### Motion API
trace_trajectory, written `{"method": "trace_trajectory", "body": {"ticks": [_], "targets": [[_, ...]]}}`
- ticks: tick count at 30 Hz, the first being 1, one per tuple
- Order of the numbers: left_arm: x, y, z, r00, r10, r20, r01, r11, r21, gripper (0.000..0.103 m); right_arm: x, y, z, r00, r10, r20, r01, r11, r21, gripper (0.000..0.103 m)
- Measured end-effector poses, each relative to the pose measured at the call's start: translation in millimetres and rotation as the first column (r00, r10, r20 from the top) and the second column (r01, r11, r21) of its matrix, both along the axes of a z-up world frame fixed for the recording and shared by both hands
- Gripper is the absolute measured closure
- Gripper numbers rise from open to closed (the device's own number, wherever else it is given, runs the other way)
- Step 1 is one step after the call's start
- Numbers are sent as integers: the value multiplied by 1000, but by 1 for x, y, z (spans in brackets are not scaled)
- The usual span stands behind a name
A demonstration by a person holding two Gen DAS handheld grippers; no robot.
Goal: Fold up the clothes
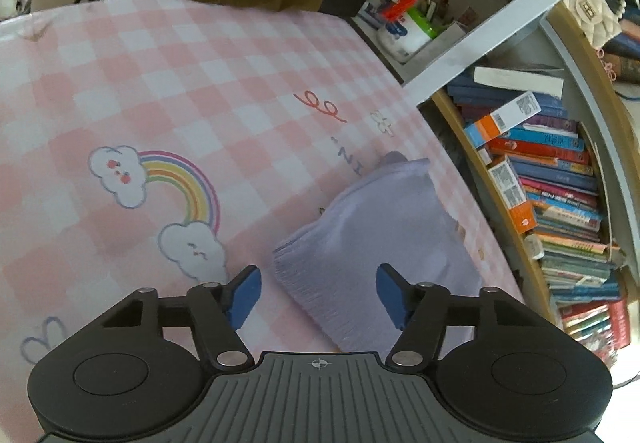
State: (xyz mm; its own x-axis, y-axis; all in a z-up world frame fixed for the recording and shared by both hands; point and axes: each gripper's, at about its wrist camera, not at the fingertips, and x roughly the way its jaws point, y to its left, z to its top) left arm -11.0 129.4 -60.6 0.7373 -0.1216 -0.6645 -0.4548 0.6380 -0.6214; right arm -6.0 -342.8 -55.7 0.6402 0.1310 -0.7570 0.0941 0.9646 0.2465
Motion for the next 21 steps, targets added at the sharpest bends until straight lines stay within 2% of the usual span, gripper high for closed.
{"method": "trace_trajectory", "body": {"ticks": [2, 4, 6, 8, 11, 14, 18, 21], "targets": [[4, 0, -1, 1000, 7, 3, -7, 1000, -11, 44, 3, 2, -2, 1000, 7, -11, -7, 1000, 2, 63], [6, -2, -1, 1000, 26, -8, -26, 1000, 8, 45, 6, 5, -4, 1000, 17, -20, -17, 1000, 6, 66], [8, -5, -2, 999, 45, -18, -45, 999, 27, 52, 8, 8, -6, 999, 30, -24, -30, 999, 12, 73], [10, -7, -2, 998, 65, -28, -63, 997, 46, 74, 10, 11, -7, 999, 43, -27, -42, 999, 18, 78], [12, -2, -6, 997, 77, -18, -77, 997, 27, 87, 12, 17, -8, 998, 57, -31, -56, 998, 15, 82], [9, 9, -7, 997, 81, 17, -81, 997, 0, 90, 14, 25, -9, 997, 73, -36, -73, 997, 25, 85], [4, 28, 4, 993, 99, 63, -103, 993, 61, 90, 12, 47, -10, 990, 136, -46, -134, 989, 61, 86], [5, 45, 3, 992, 107, 61, -110, 992, 55, 90, 9, 69, -11, 983, 182, -40, -179, 982, 60, 86]]}}
